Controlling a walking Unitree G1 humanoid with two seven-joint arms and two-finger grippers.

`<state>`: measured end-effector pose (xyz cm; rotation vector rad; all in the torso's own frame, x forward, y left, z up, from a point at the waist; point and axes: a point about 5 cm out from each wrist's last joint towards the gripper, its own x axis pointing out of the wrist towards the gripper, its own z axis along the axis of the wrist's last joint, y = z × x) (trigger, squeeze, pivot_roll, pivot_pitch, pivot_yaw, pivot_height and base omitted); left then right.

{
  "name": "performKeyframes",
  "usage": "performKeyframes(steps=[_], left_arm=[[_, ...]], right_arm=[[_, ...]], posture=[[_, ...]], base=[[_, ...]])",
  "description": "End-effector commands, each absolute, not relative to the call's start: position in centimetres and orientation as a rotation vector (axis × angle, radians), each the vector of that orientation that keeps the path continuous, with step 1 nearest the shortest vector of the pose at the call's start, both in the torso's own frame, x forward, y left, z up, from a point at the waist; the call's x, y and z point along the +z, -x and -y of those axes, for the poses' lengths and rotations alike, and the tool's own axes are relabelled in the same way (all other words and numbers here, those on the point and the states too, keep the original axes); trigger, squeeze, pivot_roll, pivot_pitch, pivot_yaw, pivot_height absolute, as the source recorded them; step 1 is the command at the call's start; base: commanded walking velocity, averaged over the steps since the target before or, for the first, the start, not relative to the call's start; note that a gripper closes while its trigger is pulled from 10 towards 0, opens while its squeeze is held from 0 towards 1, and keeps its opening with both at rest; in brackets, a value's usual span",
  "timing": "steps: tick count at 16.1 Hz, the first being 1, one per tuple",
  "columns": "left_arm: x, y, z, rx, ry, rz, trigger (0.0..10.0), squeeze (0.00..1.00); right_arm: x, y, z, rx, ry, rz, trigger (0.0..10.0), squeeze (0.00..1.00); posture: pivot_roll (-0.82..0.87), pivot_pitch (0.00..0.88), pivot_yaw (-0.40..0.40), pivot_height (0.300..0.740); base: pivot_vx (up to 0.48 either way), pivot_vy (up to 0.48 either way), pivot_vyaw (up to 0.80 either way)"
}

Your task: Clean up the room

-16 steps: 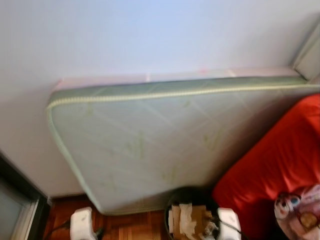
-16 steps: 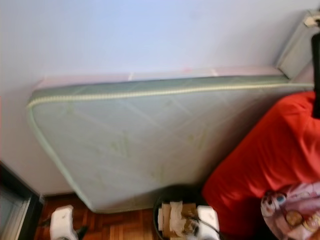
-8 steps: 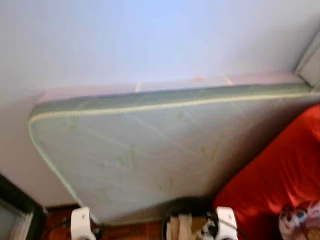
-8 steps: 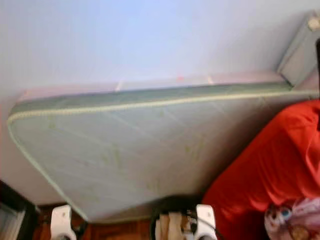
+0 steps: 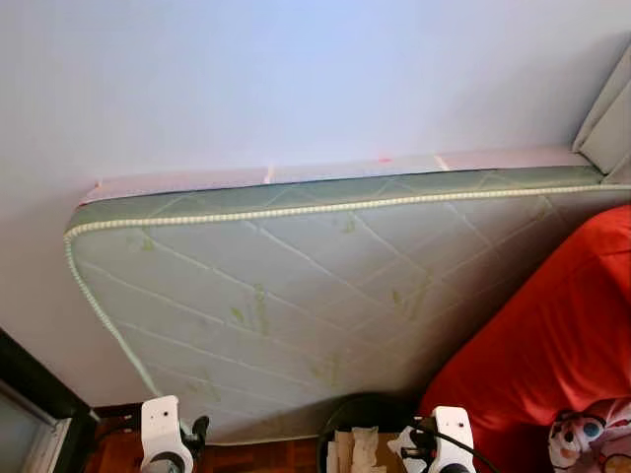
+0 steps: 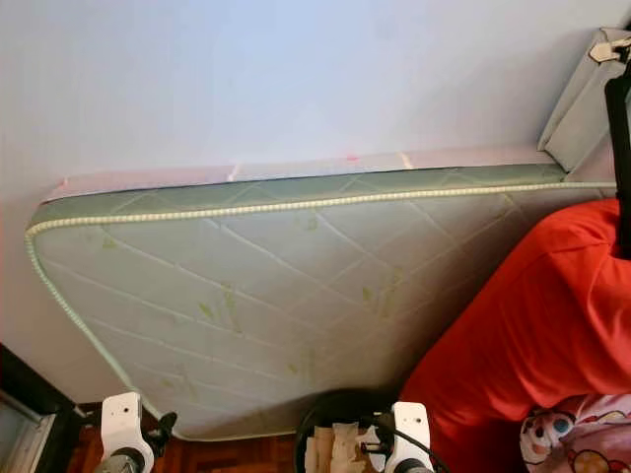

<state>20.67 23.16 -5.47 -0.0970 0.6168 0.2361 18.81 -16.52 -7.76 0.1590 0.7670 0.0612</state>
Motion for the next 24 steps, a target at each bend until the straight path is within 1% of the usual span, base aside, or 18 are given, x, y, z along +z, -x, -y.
performKeyframes(steps=[1, 5, 10, 19, 20, 21, 22, 24], left_arm=[[-5.4, -20.7, -23.1, 0.221, 0.083, -0.601, 10.0, 0.0], [-5.0, -20.9, -23.0, 0.2, 0.112, -0.539, 10.0, 0.0], [-4.9, -20.9, -22.9, 0.184, 0.131, -0.522, 10.0, 0.0], [-4.8, -20.9, -22.9, 0.139, 0.16, -0.498, 10.0, 0.0], [-2.6, -23.7, -22.7, 0.105, 0.148, -0.368, 10.0, 0.0], [1.5, -27.9, -22.1, 0.058, 0.126, -0.163, 10.0, 0.0], [2.8, -29.1, -21.8, 0.038, 0.13, -0.112, 10.0, 0.0], [2.9, -29.4, -21.5, 0.024, 0.148, -0.112, 10.0, 0.0]], right_arm=[[-7.4, -19.2, 16.7, 0.058, -0.18, -0.73, 10.0, 0.0], [-7.3, -19.3, 16.6, 0.074, -0.19, -0.705, 10.0, 0.0], [-7.3, -19.2, 16.6, 0.06, -0.208, -0.699, 10.0, 0.0], [-7.4, -18.9, 16.7, -0.024, -0.305, -0.67, 10.0, 0.0], [-7.4, -18.9, 16.7, -0.03, -0.321, -0.666, 10.0, 0.0], [-7.4, -18.9, 16.6, -0.032, -0.331, -0.663, 10.0, 0.0], [-7.3, -19.0, 16.6, -0.036, -0.351, -0.66, 10.0, 0.0], [-7.3, -19.0, 16.6, -0.035, -0.372, -0.654, 10.0, 0.0]], posture=[[0.07, 0.0, -0.005, 0.74], [0.08, 0.0, 0.001, 0.74], [0.08, 0.0, 0.004, 0.74], [0.08, 0.0, 0.017, 0.74], [0.08, 0.0, 0.017, 0.74], [0.08, 0.0, 0.015, 0.74], [0.08, 0.0, 0.013, 0.74], [0.08, 0.0, 0.008, 0.74]], base=[[0.0, 0.0, 0.0], [0.0, 0.0, 0.0], [0.0, 0.0, 0.0], [0.0, 0.0, 0.0], [0.0, 0.0, 0.0], [0.0, 0.0, 0.0], [0.0, 0.0, 0.0], [0.0, 0.0, 0.0]])
